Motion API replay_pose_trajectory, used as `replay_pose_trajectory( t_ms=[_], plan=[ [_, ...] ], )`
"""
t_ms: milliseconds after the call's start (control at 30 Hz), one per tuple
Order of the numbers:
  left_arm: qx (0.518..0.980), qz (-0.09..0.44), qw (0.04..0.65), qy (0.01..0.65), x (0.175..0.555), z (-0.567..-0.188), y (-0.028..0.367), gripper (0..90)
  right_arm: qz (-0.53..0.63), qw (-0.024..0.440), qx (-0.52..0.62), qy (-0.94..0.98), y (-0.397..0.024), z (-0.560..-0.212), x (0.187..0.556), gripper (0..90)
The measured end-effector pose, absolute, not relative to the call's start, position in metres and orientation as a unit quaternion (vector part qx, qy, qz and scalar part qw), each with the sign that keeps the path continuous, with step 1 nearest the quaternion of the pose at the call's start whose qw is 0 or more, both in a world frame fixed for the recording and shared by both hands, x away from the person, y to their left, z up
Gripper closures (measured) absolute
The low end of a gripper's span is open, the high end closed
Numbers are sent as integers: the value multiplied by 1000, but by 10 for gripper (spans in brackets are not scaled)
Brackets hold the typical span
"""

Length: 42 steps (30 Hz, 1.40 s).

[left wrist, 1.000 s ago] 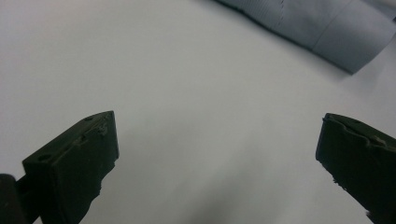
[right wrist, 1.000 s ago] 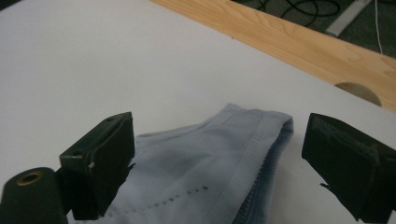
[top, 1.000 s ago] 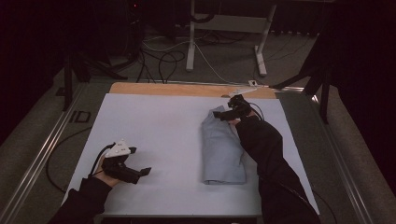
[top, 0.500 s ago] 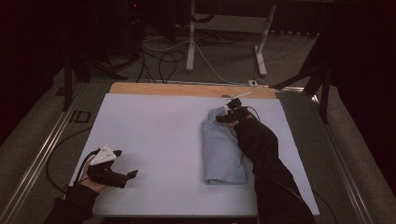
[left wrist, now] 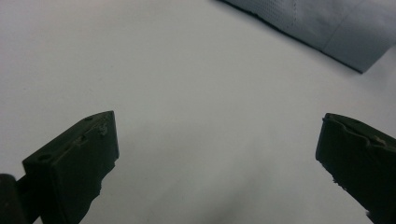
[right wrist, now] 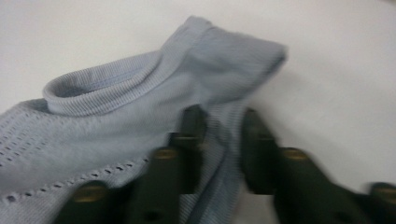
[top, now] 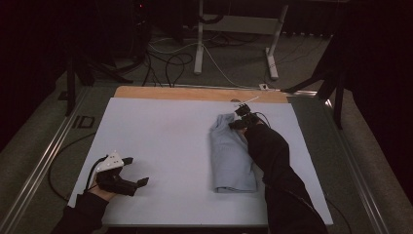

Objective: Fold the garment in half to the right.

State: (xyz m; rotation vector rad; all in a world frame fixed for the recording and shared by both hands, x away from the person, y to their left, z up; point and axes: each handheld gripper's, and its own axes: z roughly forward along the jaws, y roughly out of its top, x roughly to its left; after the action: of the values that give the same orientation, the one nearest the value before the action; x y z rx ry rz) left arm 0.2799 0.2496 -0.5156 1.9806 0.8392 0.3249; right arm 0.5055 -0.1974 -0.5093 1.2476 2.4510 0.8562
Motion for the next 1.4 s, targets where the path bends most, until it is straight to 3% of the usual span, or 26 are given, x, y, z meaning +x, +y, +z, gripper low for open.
replay_pose_trajectory(
  t_ms=[300,700,833,1000,1133,1400],
  plan=[
    [805,135,465,342,282,-516,248,2,350,144,419,825,-197,-488,502,837],
    [806,133,464,341,283,-517,247,2,313,124,446,829,-197,-513,510,832],
    [805,134,466,341,283,-516,247,2,307,129,446,830,-196,-513,511,781],
    [808,135,462,339,283,-517,246,2,300,131,452,830,-197,-512,510,584],
    [809,135,461,338,283,-517,245,2,300,128,441,836,-198,-503,504,481],
    [806,137,465,339,283,-516,246,2,318,148,417,839,-201,-472,472,426]
  ],
)
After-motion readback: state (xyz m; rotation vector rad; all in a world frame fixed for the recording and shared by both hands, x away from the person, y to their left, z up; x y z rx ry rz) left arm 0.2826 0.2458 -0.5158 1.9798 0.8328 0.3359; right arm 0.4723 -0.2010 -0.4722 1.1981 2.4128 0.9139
